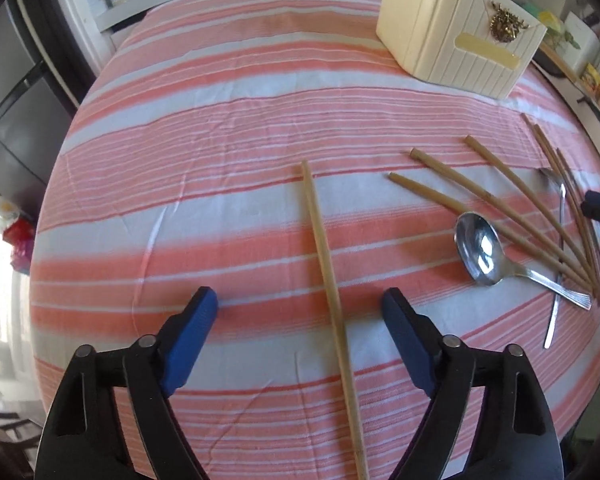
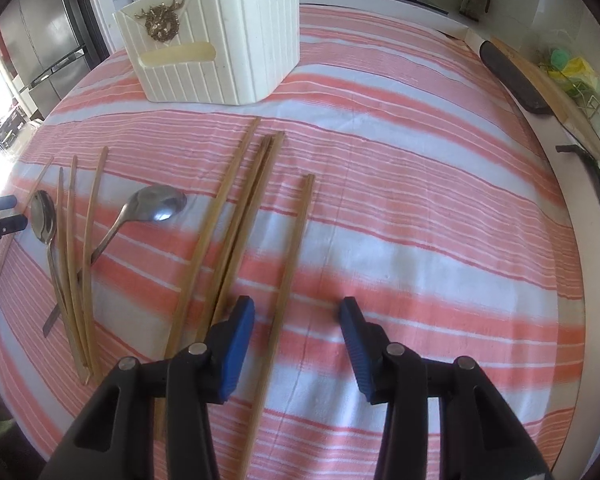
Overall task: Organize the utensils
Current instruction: 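Grasp a wooden chopstick with the right tool while the left tool holds its chopstick, then lift both chopsticks and carry them over the cream utensil holder, then lower both chopsticks into the holder and open both tools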
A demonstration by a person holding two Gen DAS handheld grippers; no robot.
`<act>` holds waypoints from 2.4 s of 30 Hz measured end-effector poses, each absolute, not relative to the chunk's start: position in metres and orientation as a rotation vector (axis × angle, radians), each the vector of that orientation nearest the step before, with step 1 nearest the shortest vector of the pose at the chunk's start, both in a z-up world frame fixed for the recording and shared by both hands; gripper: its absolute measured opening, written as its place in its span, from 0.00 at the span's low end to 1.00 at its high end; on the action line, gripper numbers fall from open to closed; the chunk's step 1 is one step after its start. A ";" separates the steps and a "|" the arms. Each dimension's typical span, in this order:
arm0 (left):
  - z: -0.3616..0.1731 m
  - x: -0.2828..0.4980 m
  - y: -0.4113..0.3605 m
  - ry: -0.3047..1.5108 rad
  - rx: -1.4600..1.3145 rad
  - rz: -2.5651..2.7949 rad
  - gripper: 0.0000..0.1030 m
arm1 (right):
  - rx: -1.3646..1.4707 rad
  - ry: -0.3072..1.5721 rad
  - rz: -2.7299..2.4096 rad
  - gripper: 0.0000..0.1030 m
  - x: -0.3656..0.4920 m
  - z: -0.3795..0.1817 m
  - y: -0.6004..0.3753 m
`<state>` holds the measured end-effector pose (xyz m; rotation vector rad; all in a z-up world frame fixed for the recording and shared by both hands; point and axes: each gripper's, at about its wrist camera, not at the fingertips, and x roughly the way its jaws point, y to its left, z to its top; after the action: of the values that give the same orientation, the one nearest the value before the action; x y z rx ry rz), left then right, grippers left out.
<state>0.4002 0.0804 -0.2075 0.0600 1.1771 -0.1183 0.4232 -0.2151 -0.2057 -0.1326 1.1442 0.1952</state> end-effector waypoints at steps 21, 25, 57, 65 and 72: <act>-0.090 0.400 0.107 0.837 -0.177 -0.196 0.04 | 0.064 0.916 0.201 0.06 0.473 -0.117 -0.231; -0.049 0.370 0.108 0.734 -0.187 -0.233 0.04 | 0.075 0.798 0.230 0.06 0.431 -0.065 -0.229; 0.088 0.513 0.027 0.446 -0.180 -0.303 0.04 | 0.047 0.326 0.261 0.06 0.523 0.091 -0.158; 0.018 0.571 -0.007 0.623 -0.135 -0.310 0.04 | 0.062 0.568 0.260 0.06 0.594 0.006 -0.155; -0.024 0.594 -0.020 0.728 -0.130 -0.289 0.04 | 0.074 0.680 0.247 0.06 0.619 -0.036 -0.163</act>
<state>0.5942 -0.0196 -0.0237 -0.1297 0.7281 -0.2888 0.6195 -0.1627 -0.0360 0.0744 0.6804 0.2470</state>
